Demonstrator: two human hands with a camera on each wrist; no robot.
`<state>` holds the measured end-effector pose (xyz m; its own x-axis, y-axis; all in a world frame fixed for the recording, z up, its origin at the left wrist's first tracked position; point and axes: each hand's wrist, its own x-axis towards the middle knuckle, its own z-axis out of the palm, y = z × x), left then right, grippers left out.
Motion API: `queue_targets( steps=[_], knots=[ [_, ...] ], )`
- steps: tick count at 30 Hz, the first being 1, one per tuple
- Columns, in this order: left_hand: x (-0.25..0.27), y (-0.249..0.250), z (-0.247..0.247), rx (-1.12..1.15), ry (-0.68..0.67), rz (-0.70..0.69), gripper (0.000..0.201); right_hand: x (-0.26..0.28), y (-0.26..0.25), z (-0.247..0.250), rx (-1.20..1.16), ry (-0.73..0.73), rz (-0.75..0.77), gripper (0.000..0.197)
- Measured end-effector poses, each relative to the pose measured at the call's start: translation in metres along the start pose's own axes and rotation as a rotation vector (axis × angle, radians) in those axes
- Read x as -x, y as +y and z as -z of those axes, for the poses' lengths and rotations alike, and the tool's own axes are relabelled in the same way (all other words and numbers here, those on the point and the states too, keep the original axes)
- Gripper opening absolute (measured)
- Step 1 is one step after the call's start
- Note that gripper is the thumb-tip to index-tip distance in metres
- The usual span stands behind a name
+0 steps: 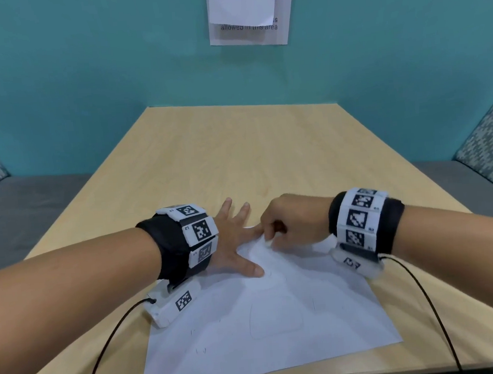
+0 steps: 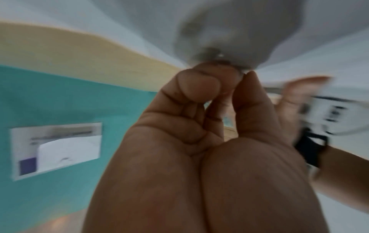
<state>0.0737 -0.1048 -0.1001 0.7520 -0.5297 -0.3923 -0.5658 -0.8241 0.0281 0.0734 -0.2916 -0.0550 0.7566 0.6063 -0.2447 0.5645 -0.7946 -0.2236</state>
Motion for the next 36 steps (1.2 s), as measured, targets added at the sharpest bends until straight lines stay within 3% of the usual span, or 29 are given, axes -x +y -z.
queue_targets(
  steps=[2, 6, 11, 15, 19, 23, 27, 31, 36],
  knots=[
    [-0.002, 0.0, -0.001, -0.005, -0.001, 0.004, 0.095, -0.002, 0.008, 0.004, -0.007, 0.031, -0.052, 0.009],
    [-0.001, -0.002, -0.003, 0.005, 0.015, -0.006, 0.085, 0.004, -0.015, -0.009, -0.028, -0.046, 0.066, 0.011],
    [0.0, 0.0, -0.001, -0.004, 0.001, 0.008, 0.094, -0.003, 0.004, 0.002, 0.001, 0.035, -0.037, 0.009],
    [0.001, 0.0, -0.001, 0.018, 0.011, -0.006, 0.086, 0.003, -0.014, -0.01, 0.015, -0.049, 0.085, 0.011],
    [-0.001, -0.001, -0.001, -0.002, -0.002, 0.012, 0.096, 0.0, 0.006, 0.004, 0.021, 0.03, -0.035, 0.01],
    [-0.001, -0.001, -0.003, -0.011, 0.03, -0.003, 0.089, 0.006, -0.01, -0.01, 0.016, -0.033, 0.086, 0.012],
    [0.0, 0.001, 0.001, -0.002, 0.001, 0.015, 0.095, 0.003, 0.007, -0.001, 0.02, 0.044, -0.016, 0.012],
    [0.001, 0.001, 0.001, -0.009, 0.014, 0.007, 0.091, 0.007, -0.009, -0.011, -0.016, -0.017, 0.081, 0.011],
    [0.0, 0.002, 0.002, -0.002, 0.008, 0.022, 0.096, 0.004, 0.006, 0.0, -0.01, 0.036, -0.04, 0.011]
  ],
)
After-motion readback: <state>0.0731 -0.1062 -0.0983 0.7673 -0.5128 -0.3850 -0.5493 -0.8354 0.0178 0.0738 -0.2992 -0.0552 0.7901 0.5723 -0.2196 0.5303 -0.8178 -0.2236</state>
